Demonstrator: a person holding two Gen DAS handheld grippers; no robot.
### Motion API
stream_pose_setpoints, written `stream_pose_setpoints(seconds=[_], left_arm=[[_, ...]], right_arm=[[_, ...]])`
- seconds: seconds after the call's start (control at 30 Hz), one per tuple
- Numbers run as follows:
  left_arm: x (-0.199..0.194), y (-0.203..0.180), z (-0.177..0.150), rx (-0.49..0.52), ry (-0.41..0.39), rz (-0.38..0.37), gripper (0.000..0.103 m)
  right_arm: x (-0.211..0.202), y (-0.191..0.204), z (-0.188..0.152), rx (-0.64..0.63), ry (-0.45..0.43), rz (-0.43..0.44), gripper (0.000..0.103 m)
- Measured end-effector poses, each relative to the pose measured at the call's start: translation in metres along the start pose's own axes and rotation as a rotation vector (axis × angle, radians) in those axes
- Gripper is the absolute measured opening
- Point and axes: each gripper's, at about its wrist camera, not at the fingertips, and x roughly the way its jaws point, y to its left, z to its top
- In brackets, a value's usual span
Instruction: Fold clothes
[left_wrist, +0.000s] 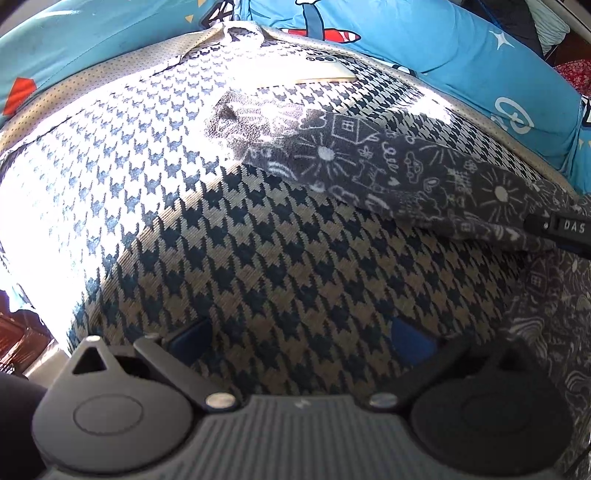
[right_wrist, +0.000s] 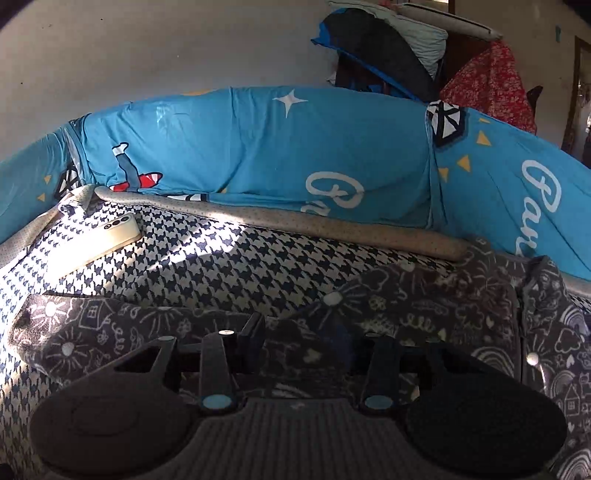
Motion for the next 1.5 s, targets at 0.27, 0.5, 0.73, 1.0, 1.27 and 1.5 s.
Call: stream_pose_setpoints(seconds=[0.27, 0.5, 0.73, 1.0, 1.27, 1.5], left_arm=[[0.001, -0.003, 0.0, 0.012, 0.0, 0.017, 0.103], [0.004, -0.008, 0.0, 0.029, 0.0, 0.026, 0.103], [0.006, -0.007, 0.002, 0.029, 0.003, 0.022, 0.103], [0.008, -0.008, 0.002, 0.035, 0.006, 0.029, 0.103], [0.009, -0.005, 0.004, 0.037, 0.007, 0.025, 0.103], [0.011, -0.006, 0.006, 0.039, 0.008, 0.034, 0.103]], right_arm=[[0.005, 0.006, -0.028, -0.093, 0.088, 0.073, 0.036], [0.006, -0.014, 0.013, 0.046, -0.028, 0.022, 0.035], [0.06, -0.021, 0.025, 0.1, 0.098, -0.054, 0.035], [0.091, -0.016, 0.029, 0.123, 0.166, -0.133, 0.037], [0.089, -0.019, 0.042, 0.151, 0.074, -0.147, 0.003], [0.072, -0.018, 0.051, 0.147, -0.048, -0.086, 0.003]])
